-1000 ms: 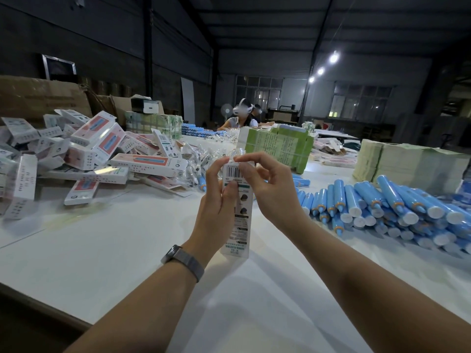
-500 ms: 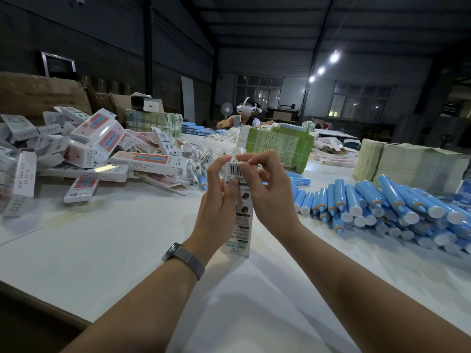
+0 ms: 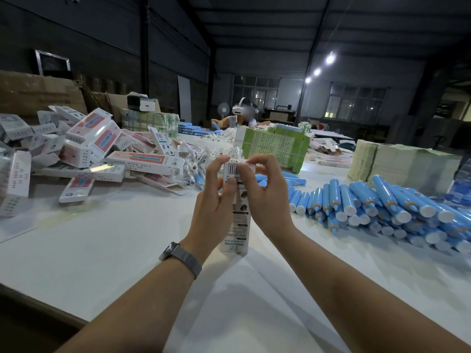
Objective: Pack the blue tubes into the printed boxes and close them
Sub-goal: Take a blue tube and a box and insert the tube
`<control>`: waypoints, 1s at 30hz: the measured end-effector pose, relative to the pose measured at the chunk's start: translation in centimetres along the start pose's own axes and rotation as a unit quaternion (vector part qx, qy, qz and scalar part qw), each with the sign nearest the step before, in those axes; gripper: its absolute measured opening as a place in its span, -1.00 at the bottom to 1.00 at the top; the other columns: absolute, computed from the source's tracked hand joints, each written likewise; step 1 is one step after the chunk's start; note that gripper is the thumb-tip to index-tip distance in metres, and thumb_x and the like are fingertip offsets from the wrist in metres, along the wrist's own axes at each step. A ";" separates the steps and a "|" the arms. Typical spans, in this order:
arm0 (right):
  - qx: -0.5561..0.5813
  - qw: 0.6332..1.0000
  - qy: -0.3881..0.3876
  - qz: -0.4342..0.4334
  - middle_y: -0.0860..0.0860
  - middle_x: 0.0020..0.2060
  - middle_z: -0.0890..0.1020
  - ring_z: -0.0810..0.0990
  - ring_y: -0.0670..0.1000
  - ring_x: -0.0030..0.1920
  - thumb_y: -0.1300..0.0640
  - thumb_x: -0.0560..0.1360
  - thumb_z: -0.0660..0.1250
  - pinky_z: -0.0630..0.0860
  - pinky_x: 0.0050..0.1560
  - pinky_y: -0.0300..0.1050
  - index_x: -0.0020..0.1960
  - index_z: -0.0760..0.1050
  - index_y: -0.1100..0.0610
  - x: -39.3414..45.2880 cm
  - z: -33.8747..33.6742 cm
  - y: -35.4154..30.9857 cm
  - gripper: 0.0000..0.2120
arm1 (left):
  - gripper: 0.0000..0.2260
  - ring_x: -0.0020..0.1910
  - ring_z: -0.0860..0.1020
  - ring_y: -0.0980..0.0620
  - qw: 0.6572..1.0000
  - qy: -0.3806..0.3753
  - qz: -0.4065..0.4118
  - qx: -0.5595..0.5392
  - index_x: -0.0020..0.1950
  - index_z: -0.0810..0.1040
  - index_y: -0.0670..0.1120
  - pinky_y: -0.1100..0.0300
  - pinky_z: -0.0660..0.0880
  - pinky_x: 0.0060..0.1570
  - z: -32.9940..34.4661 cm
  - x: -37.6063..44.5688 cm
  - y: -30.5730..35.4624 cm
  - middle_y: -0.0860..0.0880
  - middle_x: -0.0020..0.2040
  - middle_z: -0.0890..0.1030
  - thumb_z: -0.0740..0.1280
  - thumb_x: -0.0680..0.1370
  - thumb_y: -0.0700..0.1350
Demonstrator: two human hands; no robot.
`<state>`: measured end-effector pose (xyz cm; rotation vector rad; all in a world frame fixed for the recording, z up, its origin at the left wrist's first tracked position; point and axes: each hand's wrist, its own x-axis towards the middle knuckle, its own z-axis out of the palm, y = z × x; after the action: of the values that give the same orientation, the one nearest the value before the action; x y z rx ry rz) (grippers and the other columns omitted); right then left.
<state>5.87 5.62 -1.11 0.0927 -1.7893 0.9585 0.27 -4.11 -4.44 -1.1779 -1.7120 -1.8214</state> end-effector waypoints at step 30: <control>-0.320 0.934 -0.144 0.061 0.05 0.20 0.48 0.51 0.05 0.00 -0.12 0.45 0.32 0.53 -0.04 0.00 0.62 -0.05 0.01 0.2 -9.1 -1.1 -0.13 | -0.60 0.11 0.53 0.12 0.997 0.013 0.080 -0.001 0.36 0.33 0.47 0.33 0.62 -0.19 -0.5 -0.5 -0.6 0.09 0.20 0.37 0.17 0.64 0.02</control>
<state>13.23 10.83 0.82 -0.3084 -2.3214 0.4133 -0.04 -4.65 -5.16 -1.2480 -1.5543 -1.7359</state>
